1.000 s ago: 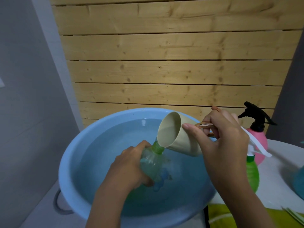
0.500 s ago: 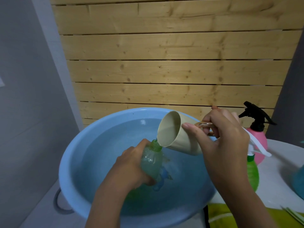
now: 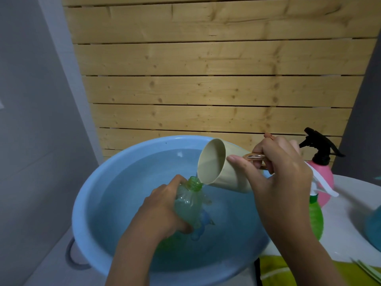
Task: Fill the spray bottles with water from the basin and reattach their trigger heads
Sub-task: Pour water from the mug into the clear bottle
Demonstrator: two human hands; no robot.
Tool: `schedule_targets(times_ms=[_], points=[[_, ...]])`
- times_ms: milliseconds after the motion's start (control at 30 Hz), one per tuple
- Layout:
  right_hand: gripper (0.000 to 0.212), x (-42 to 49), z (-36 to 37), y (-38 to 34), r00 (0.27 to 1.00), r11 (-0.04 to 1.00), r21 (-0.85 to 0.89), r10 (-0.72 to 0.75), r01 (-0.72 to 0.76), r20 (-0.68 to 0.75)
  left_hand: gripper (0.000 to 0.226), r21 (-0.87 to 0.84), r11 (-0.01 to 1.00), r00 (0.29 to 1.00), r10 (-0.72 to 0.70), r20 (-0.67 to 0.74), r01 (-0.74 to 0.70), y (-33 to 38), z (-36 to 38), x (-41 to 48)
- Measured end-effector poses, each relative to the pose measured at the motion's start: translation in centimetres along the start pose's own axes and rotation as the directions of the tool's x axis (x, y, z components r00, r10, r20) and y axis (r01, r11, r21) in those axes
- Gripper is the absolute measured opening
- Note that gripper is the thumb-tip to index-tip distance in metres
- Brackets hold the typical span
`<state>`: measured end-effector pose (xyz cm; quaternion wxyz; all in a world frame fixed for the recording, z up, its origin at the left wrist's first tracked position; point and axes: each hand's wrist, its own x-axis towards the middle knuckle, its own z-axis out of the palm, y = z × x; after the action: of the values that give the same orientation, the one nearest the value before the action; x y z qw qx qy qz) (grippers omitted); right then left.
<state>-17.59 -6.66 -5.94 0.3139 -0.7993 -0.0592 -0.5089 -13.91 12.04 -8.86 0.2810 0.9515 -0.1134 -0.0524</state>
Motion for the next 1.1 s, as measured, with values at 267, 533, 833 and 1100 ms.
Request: schedule_targets(times_ms=[267, 533, 833, 1100], points=[[0.033, -0.09, 0.09, 0.09, 1.000, 1.000, 0.004, -0.027, 0.027, 0.000, 0.070, 0.009, 1.000, 1.000, -0.005, -0.001, 0.005, -0.11, 0.02, 0.19], [0.032, -0.12, 0.07, 0.24, 1.000, 1.000, -0.002, -0.018, 0.019, 0.014, 0.072, 0.055, 0.998, 1.000, -0.027, -0.010, 0.027, -0.33, 0.16, 0.22], [0.032, -0.08, 0.03, 0.25, 0.998, 0.998, -0.017, -0.059, 0.059, 0.018, 0.072, 0.074, 0.997, 0.999, -0.032, -0.011, 0.033, -0.39, 0.13, 0.19], [0.031, -0.03, -0.05, 0.08, 0.996, 0.996, -0.023, -0.084, 0.084, 0.017, 0.072, 0.077, 0.996, 0.999, -0.040, -0.003, 0.041, -0.28, 0.05, 0.16]])
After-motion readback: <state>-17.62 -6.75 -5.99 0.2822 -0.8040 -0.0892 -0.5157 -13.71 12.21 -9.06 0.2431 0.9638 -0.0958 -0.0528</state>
